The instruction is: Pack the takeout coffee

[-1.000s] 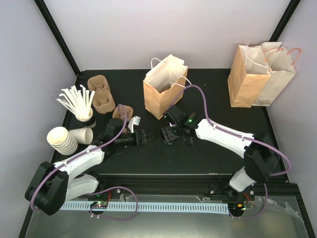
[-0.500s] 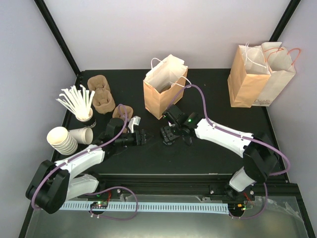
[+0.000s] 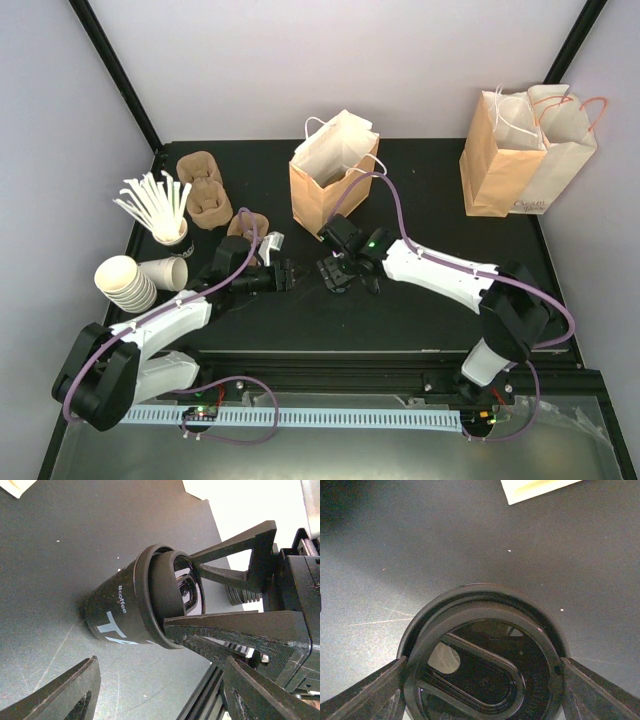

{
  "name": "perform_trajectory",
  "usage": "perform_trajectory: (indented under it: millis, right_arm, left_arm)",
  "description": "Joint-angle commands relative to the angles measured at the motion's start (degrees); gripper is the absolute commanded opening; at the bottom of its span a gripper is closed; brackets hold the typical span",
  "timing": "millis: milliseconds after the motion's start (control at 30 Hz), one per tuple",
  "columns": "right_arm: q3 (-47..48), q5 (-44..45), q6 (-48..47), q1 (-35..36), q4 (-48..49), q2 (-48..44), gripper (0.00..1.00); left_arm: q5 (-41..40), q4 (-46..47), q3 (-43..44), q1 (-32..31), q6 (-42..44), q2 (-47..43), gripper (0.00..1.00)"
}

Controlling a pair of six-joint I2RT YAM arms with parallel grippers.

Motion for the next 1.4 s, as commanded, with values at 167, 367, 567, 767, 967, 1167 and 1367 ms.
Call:
perform_trajectory:
  millis: [167,367,567,767,967,1167,1367]
  right_arm:
    - [1.60,1.21,-1.12,0.40,-0.82,2.87,0.83]
    - [3.28,1.29,-1.29,0.44,-1.81,4.30,0.84]
    - [3.93,1.62,-1.07,0.41,-1.95,3.15,0.89]
    - [4.49,2.47,-1.17,0.37,-1.60,1.14,0.96]
    - [5.42,2.88,-1.53,0.42,-1.53,-0.70,1.00]
    - [6.80,4.08,-1.88,0.42,-2.57,-1.08,1.00]
    - [4.22,4.15,-1.31,0.42,-0.09,-6.84,1.00]
  left_arm:
    - [-0.72,-0.58,2.81,0.83,2.31,1.53,0.66]
    - [0.11,0.77,3.13,1.06,2.43,3.27,0.61]
    - [0.17,0.94,3.87,1.62,2.70,3.91,0.60]
    - [0.43,0.57,5.11,3.11,2.74,3.90,0.60]
    - [0.53,-0.51,6.65,4.21,3.30,4.42,0.60]
    - [0.79,-1.03,7.45,4.68,3.70,4.64,0.60]
    - [0.52,-3.14,8.49,4.77,5.97,4.41,0.60]
